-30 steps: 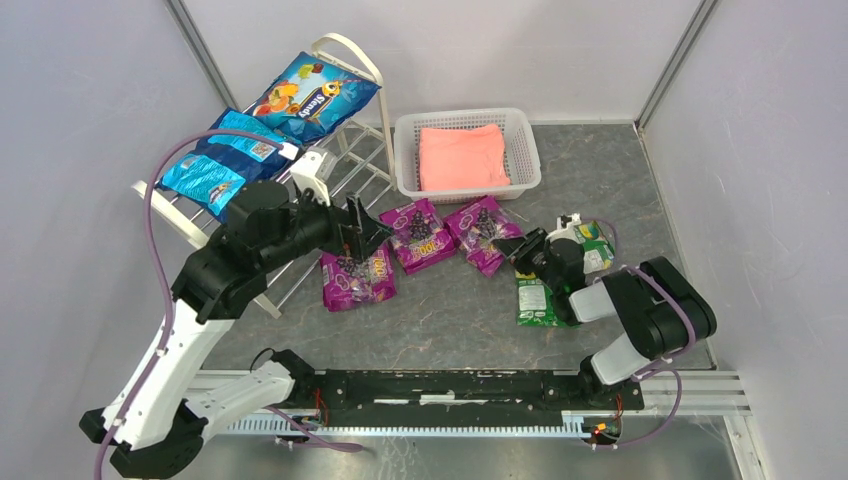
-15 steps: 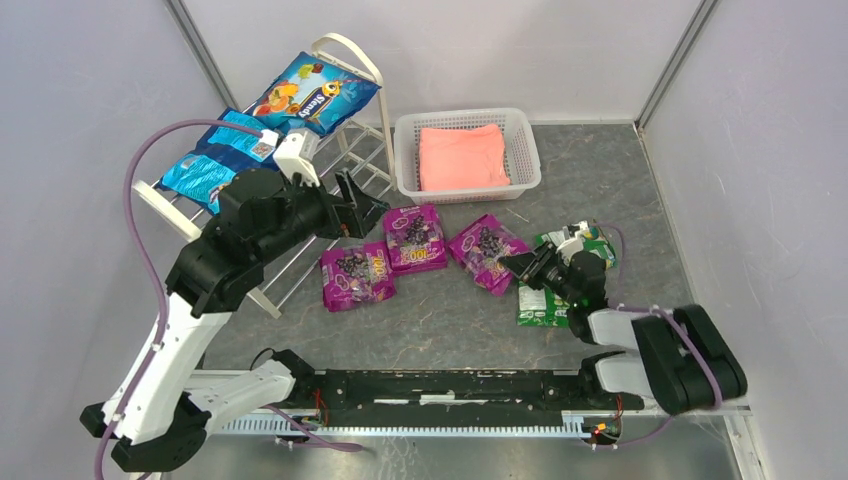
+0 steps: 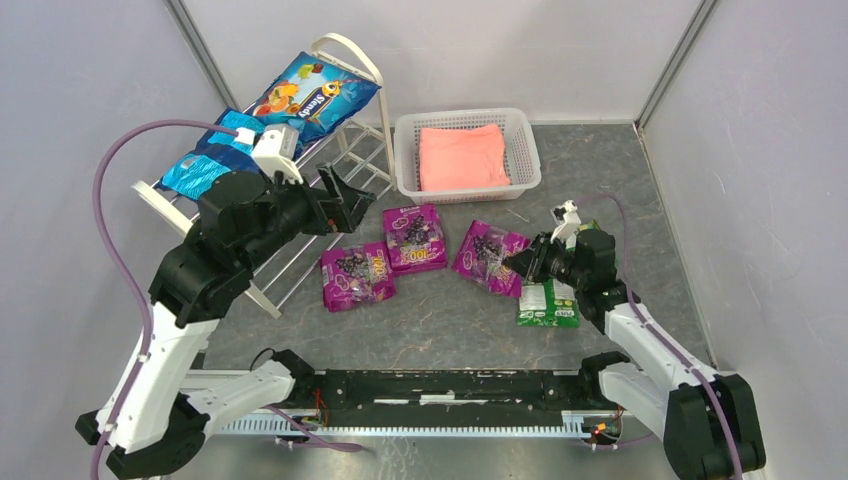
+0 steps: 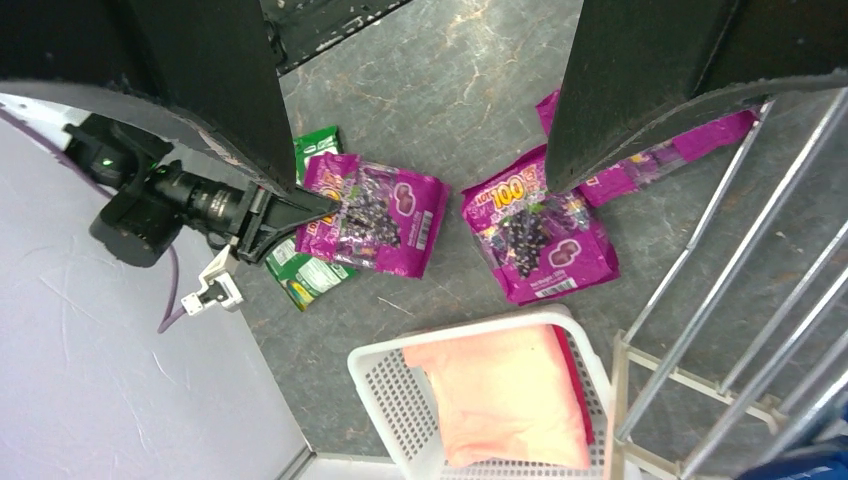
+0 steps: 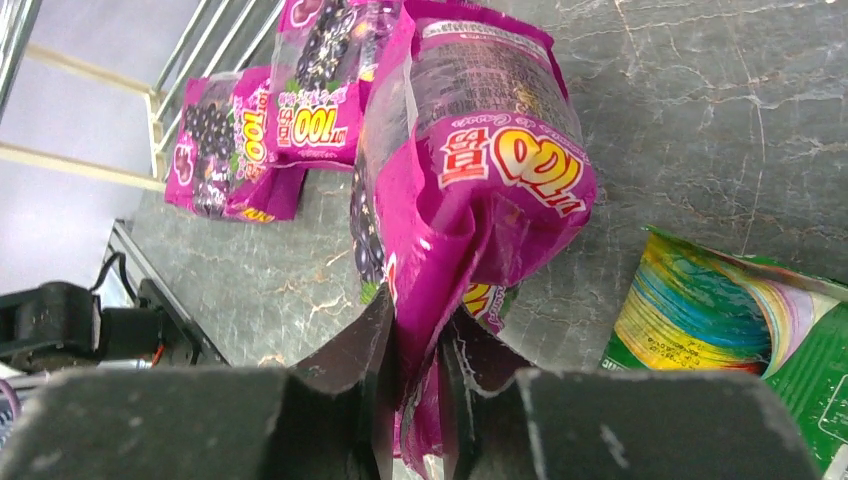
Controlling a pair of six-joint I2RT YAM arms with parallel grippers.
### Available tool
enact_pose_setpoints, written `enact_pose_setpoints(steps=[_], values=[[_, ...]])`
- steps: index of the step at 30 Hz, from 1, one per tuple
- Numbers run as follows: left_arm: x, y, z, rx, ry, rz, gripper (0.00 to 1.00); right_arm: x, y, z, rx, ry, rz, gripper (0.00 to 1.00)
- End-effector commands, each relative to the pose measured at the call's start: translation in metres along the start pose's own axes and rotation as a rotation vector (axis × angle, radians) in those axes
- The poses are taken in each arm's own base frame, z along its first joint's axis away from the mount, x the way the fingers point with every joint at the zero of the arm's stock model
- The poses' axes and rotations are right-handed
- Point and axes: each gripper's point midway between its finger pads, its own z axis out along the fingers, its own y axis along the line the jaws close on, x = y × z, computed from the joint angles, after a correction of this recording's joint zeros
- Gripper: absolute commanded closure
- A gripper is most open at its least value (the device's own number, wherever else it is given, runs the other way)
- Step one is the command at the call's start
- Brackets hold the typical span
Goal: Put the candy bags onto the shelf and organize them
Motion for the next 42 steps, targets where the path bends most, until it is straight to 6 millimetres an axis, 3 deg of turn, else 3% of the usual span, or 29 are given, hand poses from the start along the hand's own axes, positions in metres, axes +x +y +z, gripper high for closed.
enact_pose_setpoints(steps=[1,7,15,23,27,33,42], values=[[-0.012,0.010,-0.014,-0.030,-0.071,0.074,0.00,-0.030,0.039,-0.011,-0.119,-0.001,-0.131,1.00],[-0.017,0.013,-0.028,-0.026,-0.103,0.121,0.00,-0.047,0.075,-0.015,-0.231,0.022,-0.027,1.00],[-0.023,0.015,-0.036,-0.019,-0.157,0.150,0.00,-0.061,0.106,-0.017,-0.349,0.030,0.245,1.00],[-0.025,0.009,-0.040,0.016,-0.173,0.163,0.00,-0.090,0.140,-0.009,-0.457,-0.039,0.483,1.00],[-0.029,0.008,-0.047,0.025,-0.194,0.171,0.00,-0.105,0.170,0.005,-0.540,-0.066,0.599,1.00],[-0.037,0.004,-0.061,0.047,-0.231,0.166,0.00,-0.146,0.223,0.028,-0.686,-0.179,0.703,1.00],[-0.052,-0.006,-0.085,0.096,-0.289,0.158,0.00,-0.187,0.269,0.093,-0.743,-0.290,0.834,1.00]])
